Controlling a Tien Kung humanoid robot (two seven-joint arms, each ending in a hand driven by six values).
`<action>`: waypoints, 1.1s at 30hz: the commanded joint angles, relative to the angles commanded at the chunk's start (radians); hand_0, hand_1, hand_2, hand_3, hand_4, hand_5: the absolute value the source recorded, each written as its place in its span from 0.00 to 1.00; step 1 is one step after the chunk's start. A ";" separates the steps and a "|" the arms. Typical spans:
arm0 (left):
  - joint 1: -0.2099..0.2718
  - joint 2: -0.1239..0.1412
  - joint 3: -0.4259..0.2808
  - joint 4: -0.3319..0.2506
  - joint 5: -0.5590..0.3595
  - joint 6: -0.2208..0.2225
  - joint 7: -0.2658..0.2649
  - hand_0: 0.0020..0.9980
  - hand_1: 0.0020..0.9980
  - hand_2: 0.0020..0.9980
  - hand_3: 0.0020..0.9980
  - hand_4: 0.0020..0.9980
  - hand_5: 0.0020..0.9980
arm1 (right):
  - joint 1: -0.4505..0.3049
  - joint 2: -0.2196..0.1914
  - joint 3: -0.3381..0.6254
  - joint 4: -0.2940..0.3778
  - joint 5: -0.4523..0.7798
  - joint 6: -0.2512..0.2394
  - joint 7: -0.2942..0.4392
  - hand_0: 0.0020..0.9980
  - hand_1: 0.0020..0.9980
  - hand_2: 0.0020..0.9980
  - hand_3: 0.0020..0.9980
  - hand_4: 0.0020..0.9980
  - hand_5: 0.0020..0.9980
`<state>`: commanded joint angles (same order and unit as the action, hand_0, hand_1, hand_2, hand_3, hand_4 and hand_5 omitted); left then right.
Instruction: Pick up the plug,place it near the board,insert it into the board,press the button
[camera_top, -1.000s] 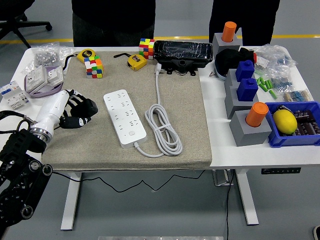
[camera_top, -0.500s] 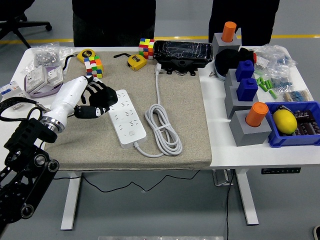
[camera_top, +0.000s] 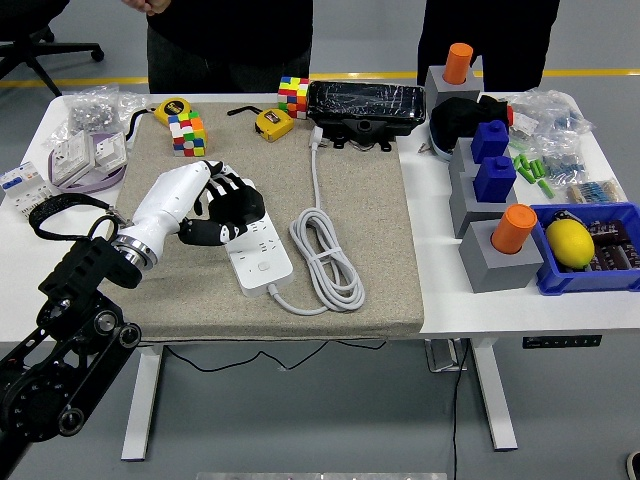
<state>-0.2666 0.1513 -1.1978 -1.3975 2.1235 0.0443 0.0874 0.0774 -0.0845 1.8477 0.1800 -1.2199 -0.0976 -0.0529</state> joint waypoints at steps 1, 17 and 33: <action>-0.003 -0.002 0.001 0.016 -0.001 0.004 -0.003 0.22 0.29 0.40 0.54 0.75 0.00 | 0.000 0.000 -0.001 0.000 0.001 0.000 0.000 0.79 0.74 0.73 0.76 1.00 0.98; -0.029 -0.018 0.009 0.165 0.014 0.022 -0.021 0.22 0.29 0.40 0.54 0.75 0.00 | 0.003 -0.002 -0.003 0.000 0.003 0.000 0.000 0.79 0.74 0.73 0.76 1.00 0.98; -0.053 -0.024 0.002 0.240 0.024 0.037 -0.037 0.23 0.30 0.40 0.54 0.76 0.00 | 0.000 -0.002 -0.003 0.000 -0.001 -0.001 -0.002 0.79 0.74 0.73 0.76 1.00 0.98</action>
<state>-0.3192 0.1270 -1.1954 -1.1573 2.1475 0.0818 0.0501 0.0769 -0.0868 1.8451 0.1800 -1.2205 -0.0991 -0.0545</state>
